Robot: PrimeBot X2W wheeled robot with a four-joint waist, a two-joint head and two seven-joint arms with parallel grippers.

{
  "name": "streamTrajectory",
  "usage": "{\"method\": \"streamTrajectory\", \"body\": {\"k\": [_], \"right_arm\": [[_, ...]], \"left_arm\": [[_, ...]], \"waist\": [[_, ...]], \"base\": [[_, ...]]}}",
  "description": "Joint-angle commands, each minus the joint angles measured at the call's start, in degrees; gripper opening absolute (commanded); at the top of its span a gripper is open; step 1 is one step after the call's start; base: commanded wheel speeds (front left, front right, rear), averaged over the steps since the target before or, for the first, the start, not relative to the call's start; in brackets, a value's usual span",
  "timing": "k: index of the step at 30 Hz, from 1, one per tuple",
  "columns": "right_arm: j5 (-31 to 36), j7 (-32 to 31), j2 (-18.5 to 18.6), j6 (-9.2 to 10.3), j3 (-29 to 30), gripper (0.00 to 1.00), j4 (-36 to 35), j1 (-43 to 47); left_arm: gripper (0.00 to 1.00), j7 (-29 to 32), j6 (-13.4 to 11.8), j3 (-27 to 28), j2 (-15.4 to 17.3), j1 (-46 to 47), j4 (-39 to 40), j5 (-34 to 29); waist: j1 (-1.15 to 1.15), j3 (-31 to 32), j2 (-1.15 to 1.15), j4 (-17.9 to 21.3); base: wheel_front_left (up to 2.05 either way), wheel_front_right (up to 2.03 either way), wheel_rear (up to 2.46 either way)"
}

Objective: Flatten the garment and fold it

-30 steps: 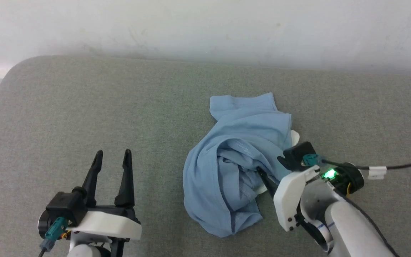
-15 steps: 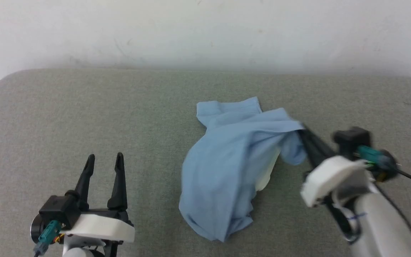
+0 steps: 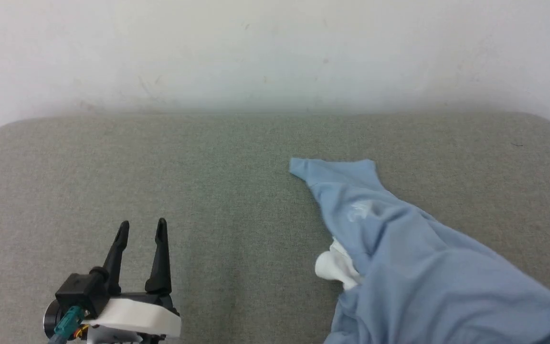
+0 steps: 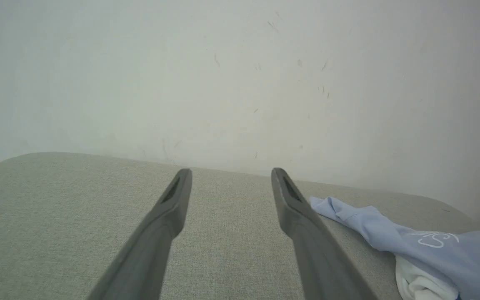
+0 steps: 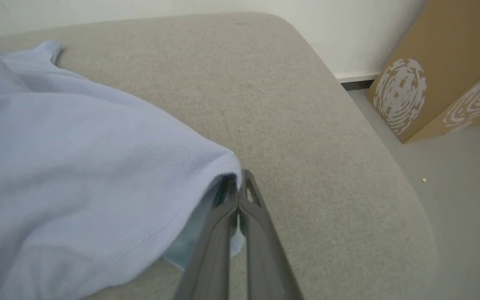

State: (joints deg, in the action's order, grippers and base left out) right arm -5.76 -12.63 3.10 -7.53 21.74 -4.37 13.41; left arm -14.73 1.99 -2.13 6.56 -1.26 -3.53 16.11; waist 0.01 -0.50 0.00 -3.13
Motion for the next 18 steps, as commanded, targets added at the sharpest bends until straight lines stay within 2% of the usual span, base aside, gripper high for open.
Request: {"method": "streamTrajectory", "body": {"k": [1,4,5,6,7,13,18], "right_arm": [[-0.4,-0.4,-0.2,0.04,2.0,0.0,2.0,2.4],[-0.8,-0.6,-0.2,0.04,2.6,0.0,4.2,3.6],[-1.2,-0.3,-0.2,0.04,2.4,0.05,5.0,3.7],[-1.8,0.4,-0.2,0.04,2.2,0.49,5.5,3.5],[-2.2,1.4,-0.2,0.04,2.0,1.0,5.5,3.2],[-4.9,9.4,-0.2,0.04,1.5,1.0,2.7,-0.8],[-4.8,7.6,-0.2,0.04,-2.3,1.0,3.7,-6.5]], "left_arm": [[1.0,-0.3,0.5,0.0,-0.1,-1.1,-0.4,-0.3],[1.0,-0.3,0.5,0.0,-0.1,-1.3,-0.7,-0.3],[1.0,-0.3,0.5,0.0,-0.1,-1.4,-0.8,-0.3],[1.0,-0.3,0.5,0.0,-0.1,-1.4,-0.9,-0.3],[1.0,-0.3,0.5,0.0,-0.1,-1.5,-1.0,-0.3],[1.0,-0.3,0.4,-0.1,-0.2,-1.5,-1.3,-0.1],[1.0,-0.3,0.1,0.0,-0.5,-1.1,-1.0,0.0]], "waist": [[-0.01,0.3,0.0,0.1],[-0.01,0.4,0.0,0.1],[-0.01,0.5,0.0,0.2],[-0.01,0.5,0.0,0.2],[-0.01,0.6,0.0,0.3],[-0.01,0.6,0.0,0.3],[-0.01,-0.2,0.0,0.2]], "base": [[0.0,0.0,0.0],[0.0,0.0,0.0],[0.0,0.0,0.0],[0.0,0.0,0.0],[0.0,0.0,0.0],[0.0,0.0,0.0],[0.0,0.0,0.0]]}}
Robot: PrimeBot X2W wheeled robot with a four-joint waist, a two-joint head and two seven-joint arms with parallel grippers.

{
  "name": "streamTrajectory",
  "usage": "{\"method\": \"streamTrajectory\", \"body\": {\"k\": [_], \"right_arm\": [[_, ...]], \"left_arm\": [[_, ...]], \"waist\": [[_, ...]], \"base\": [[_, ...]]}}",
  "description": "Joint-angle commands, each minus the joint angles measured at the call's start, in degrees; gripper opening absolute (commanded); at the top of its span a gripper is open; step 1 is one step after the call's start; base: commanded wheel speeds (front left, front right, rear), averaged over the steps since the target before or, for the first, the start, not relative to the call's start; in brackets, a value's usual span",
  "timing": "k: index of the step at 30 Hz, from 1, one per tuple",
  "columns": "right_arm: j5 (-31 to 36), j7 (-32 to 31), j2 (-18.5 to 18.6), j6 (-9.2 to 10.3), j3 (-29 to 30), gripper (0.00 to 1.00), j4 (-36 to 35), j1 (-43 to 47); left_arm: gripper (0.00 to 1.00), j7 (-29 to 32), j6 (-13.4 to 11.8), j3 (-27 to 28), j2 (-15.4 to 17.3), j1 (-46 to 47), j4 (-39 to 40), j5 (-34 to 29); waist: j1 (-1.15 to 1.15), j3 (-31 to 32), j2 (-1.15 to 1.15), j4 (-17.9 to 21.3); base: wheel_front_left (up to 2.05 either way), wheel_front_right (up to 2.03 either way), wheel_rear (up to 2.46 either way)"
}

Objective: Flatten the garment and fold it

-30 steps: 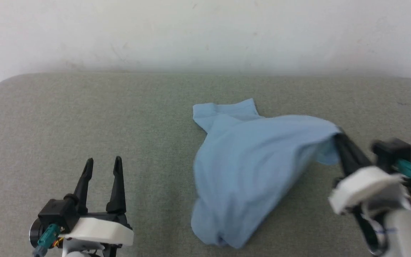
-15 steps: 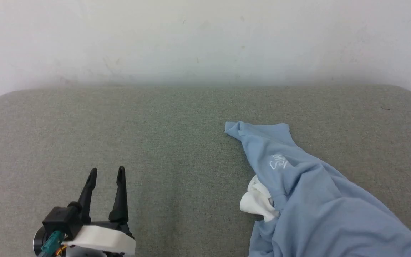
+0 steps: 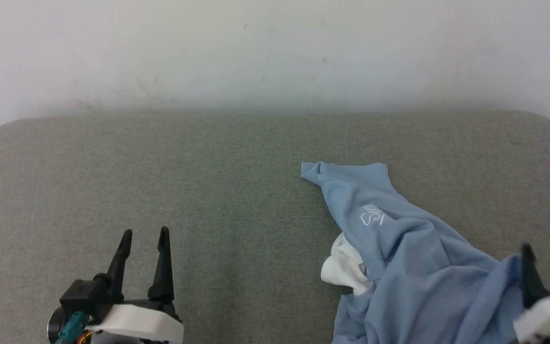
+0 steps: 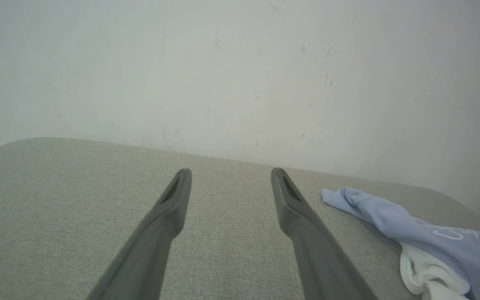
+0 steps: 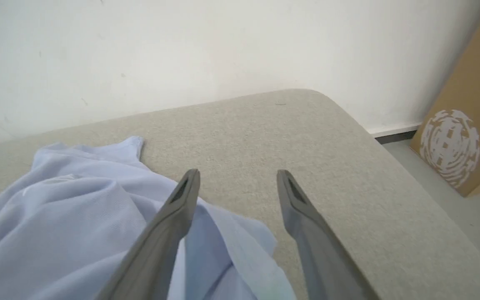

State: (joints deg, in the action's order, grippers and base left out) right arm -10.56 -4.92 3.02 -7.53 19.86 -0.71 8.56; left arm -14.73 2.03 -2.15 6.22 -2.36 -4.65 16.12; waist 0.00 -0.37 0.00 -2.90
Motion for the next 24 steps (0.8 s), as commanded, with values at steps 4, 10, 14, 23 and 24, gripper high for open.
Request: {"method": "streamTrajectory", "body": {"k": [4,10,14,23,24], "right_arm": [[-0.7,-3.7,0.9,0.04,-5.6,1.0,4.5,-9.8],[-3.9,-17.4,5.9,0.04,-13.3,1.0,18.7,-23.6],[-6.3,-24.0,8.7,0.04,-18.7,1.0,26.4,-31.6],[-11.1,-28.8,12.1,0.04,-27.7,1.0,40.6,-42.8],[-11.7,-29.7,12.3,0.04,-28.5,1.0,42.2,-43.3]], "left_arm": [[1.0,-0.3,0.3,-0.5,-0.5,1.5,0.4,-0.2],[1.0,-0.3,1.4,-2.1,-1.3,4.9,0.7,-0.4],[1.0,-0.3,2.7,-4.1,-1.7,7.3,-0.4,-0.9],[1.0,-0.3,3.5,-5.1,-2.8,10.6,-0.8,-0.9],[1.0,-0.3,3.6,-5.1,-2.9,10.8,-0.8,-0.9]], "waist": [[0.0,-2.2,0.0,-1.0],[0.0,-6.5,0.0,-3.7],[0.0,-9.3,0.0,-5.6],[0.0,-13.2,0.0,-8.5],[0.0,-13.3,0.0,-8.7]], "base": [[0.0,0.0,0.0],[0.0,0.0,0.0],[0.0,0.0,0.0],[0.0,0.0,0.0],[0.0,0.0,0.0]]}}
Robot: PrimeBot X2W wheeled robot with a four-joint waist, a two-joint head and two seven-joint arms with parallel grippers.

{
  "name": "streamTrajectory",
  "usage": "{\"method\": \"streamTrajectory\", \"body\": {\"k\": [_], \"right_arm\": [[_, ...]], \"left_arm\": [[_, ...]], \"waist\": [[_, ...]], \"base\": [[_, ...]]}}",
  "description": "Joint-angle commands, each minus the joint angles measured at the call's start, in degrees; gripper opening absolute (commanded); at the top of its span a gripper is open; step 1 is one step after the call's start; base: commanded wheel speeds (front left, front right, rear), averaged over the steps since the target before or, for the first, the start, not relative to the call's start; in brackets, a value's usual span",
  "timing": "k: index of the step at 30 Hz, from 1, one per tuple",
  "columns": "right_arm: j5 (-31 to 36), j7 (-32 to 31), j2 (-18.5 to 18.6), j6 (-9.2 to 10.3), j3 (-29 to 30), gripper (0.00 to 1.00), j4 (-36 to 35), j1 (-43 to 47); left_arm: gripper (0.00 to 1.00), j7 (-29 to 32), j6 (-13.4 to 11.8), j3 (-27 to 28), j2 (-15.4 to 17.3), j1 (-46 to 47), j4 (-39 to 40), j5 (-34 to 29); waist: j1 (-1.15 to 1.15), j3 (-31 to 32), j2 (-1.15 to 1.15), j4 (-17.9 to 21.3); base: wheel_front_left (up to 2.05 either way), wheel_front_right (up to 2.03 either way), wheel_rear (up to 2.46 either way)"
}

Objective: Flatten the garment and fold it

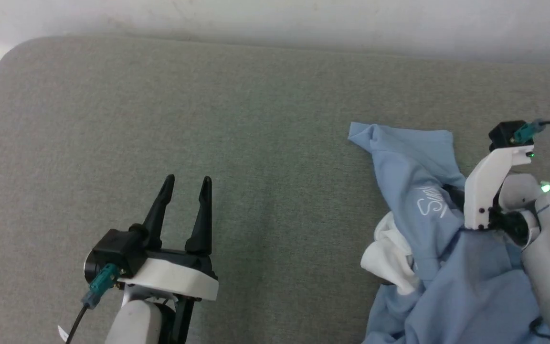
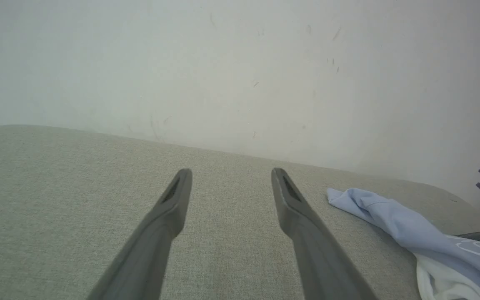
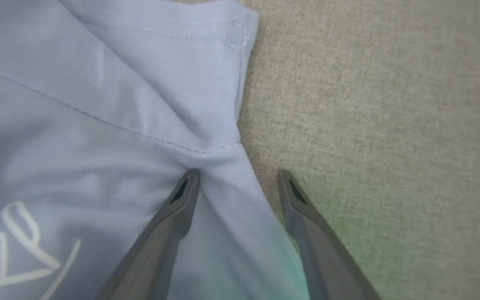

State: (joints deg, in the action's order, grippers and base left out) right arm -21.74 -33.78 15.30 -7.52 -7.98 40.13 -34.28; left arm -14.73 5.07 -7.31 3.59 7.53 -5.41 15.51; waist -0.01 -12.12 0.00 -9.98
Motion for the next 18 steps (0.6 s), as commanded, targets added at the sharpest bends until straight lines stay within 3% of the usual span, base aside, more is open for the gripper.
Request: {"method": "streamTrajectory", "body": {"k": [1,3,4,7,11,15,18], "right_arm": [[-0.9,-2.3,0.2,0.03,-1.7,1.0,2.9,-0.8],[-2.2,-4.8,0.3,0.03,-3.2,0.27,5.3,-1.4],[-2.7,-5.3,0.4,0.03,-3.8,0.0,5.8,-1.7],[-3.6,-2.4,1.1,0.03,-6.4,0.0,4.6,-2.7],[-2.1,8.9,3.9,0.03,-6.7,0.0,1.9,-4.0],[0.8,20.0,6.9,0.03,1.9,0.0,2.3,-3.7],[3.9,24.0,8.9,0.03,10.9,0.0,4.4,-1.2]], "left_arm": [[1.0,-0.3,0.6,0.1,-0.3,1.0,-0.1,-0.3],[1.0,-0.3,0.6,0.4,-0.4,1.1,-0.2,-0.2],[1.0,-0.3,0.7,0.6,-0.5,1.2,-0.2,-0.2],[1.0,-0.3,0.7,1.1,-0.5,1.0,-0.4,-0.3],[1.0,-0.3,0.6,1.6,-0.6,0.2,-0.6,-0.5],[1.0,-0.3,0.5,2.1,-0.7,-0.8,-0.6,-0.7],[1.0,-0.3,0.4,2.7,-0.7,-1.8,-0.4,-0.8]], "waist": [[0.01,-1.7,0.0,-1.8],[0.01,-1.7,0.0,-2.0],[0.01,-1.6,0.0,-2.0],[0.01,-1.0,0.0,-1.8],[0.01,0.9,0.0,-1.1],[0.01,2.9,0.0,-0.1],[0.01,4.2,0.0,1.0]], "base": [[0.0,0.0,0.0],[0.0,0.0,0.0],[0.0,0.0,0.0],[0.0,0.0,0.0],[0.0,0.0,0.0],[0.0,0.0,0.0],[0.0,0.0,0.0]]}}
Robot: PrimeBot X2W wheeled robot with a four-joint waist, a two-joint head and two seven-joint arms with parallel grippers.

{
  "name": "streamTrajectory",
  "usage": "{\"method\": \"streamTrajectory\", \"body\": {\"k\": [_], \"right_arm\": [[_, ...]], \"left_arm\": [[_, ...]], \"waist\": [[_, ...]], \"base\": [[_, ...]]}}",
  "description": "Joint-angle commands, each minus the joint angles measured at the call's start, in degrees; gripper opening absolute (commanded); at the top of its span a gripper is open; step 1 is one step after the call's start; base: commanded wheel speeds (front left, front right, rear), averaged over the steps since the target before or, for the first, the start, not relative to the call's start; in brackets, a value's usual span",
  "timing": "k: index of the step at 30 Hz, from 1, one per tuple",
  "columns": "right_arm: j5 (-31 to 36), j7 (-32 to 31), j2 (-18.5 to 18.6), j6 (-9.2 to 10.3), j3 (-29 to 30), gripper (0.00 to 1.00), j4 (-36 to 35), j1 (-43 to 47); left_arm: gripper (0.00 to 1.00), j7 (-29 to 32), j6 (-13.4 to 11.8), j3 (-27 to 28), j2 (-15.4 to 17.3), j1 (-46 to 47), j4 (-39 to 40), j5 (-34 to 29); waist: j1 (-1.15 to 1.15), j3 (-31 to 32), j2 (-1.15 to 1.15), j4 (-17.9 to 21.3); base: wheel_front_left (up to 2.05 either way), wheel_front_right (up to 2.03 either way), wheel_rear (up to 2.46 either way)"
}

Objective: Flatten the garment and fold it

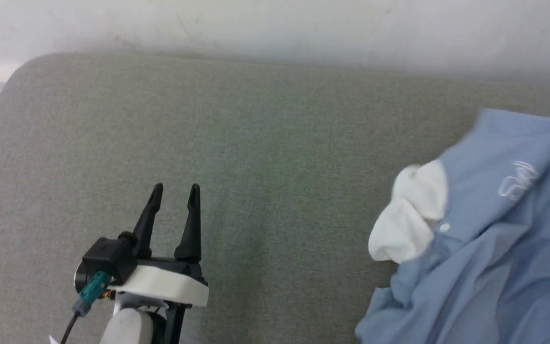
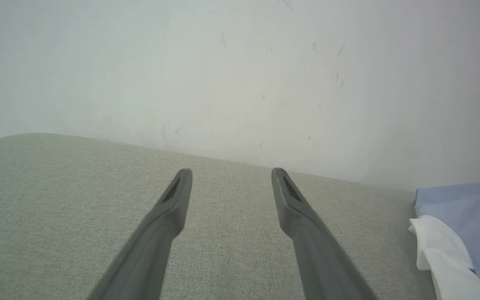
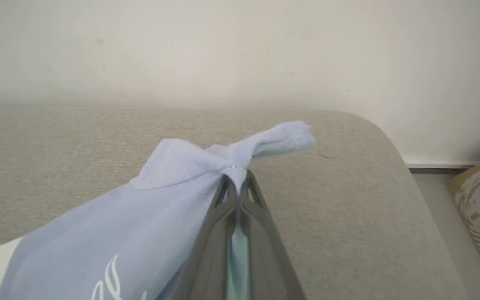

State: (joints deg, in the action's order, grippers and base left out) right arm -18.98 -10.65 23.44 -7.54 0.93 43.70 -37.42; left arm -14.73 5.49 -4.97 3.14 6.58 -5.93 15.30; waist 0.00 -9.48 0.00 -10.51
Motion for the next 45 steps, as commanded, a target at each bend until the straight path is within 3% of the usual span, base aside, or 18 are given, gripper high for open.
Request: {"method": "streamTrajectory", "body": {"k": [1,4,7,8,10,11,12,19,25,28,31,37,41,45], "right_arm": [[2.2,1.7,1.3,0.05,5.2,0.0,1.5,3.1],[5.3,2.9,2.1,0.05,14.1,0.0,3.8,7.4],[7.5,3.0,0.3,0.05,20.2,0.0,4.8,11.9],[8.2,3.2,-0.4,0.05,21.9,0.09,4.8,13.3],[9.3,3.8,-2.2,0.05,25.3,0.46,4.7,15.8],[9.8,4.4,-3.2,0.05,26.7,0.85,4.2,16.9],[10.1,5.4,-4.0,0.05,28.1,1.0,3.4,17.8],[12.0,12.1,-9.9,0.05,34.0,1.0,-7.6,23.1],[13.8,12.7,-14.7,0.05,32.6,1.0,-20.4,27.7],[13.5,8.5,-17.4,0.05,26.0,1.0,-28.3,31.6],[11.7,0.0,-18.2,0.05,17.2,1.0,-34.9,36.0],[6.0,-15.5,-14.7,0.05,0.1,1.0,-46.7,41.0],[2.6,-23.3,-11.3,0.05,-7.9,1.0,-48.4,40.9],[0.3,-28.5,-9.1,0.05,-12.2,1.0,-44.3,38.8]], "left_arm": [[1.0,-0.3,-0.1,0.5,-0.2,-1.2,0.2,-0.7],[1.0,-0.3,-0.1,0.9,-0.2,-1.9,0.2,-0.8],[1.0,-0.3,-0.2,1.5,-0.2,-2.4,0.3,-0.9],[1.0,-0.3,-0.2,1.6,-0.2,-2.6,0.3,-1.0],[1.0,-0.3,-0.2,1.9,-0.2,-2.8,0.2,-1.0],[1.0,-0.3,-0.3,2.1,-0.2,-3.0,0.2,-0.9],[1.0,-0.3,-0.4,2.2,-0.2,-3.1,0.2,-0.9],[1.0,-0.3,-0.6,3.0,-0.3,-4.5,-0.1,-1.5],[1.0,-0.3,-0.7,3.6,-0.3,-5.6,-0.3,-2.0],[1.0,-0.3,-0.7,3.8,-0.3,-6.2,-0.3,-2.2],[1.0,-0.3,-0.8,4.1,-0.3,-6.7,-0.3,-2.4],[1.0,-0.3,-0.5,3.6,-0.3,-6.8,-0.7,-2.6],[1.0,-0.3,-0.4,3.0,-0.3,-6.4,-0.6,-2.6],[1.0,-0.3,-0.3,2.2,-0.3,-5.7,-0.4,-2.0]], "waist": [[0.0,1.8,0.0,1.8],[0.0,2.5,0.0,2.6],[0.0,2.8,0.0,3.5],[0.0,2.9,0.0,3.7],[0.0,3.2,0.0,3.9],[0.0,3.3,0.0,4.0],[0.0,3.5,0.0,4.1],[0.0,5.1,0.0,4.1],[0.0,6.3,0.0,4.0],[0.0,6.9,0.0,4.0],[0.0,7.3,0.0,4.2],[0.0,7.9,0.0,4.1],[0.0,7.3,0.0,3.8],[0.0,5.9,0.0,3.2]], "base": [[0.0,0.0,0.0],[0.0,0.0,0.0],[0.0,0.0,0.0],[0.0,0.0,0.0],[0.0,0.0,0.0],[0.0,0.0,0.0],[0.0,0.0,0.0],[0.0,0.0,0.0],[0.0,0.0,0.0],[0.0,0.0,0.0],[0.0,0.0,0.0],[0.0,0.0,0.0],[0.0,0.0,0.0],[0.0,0.0,0.0]]}}
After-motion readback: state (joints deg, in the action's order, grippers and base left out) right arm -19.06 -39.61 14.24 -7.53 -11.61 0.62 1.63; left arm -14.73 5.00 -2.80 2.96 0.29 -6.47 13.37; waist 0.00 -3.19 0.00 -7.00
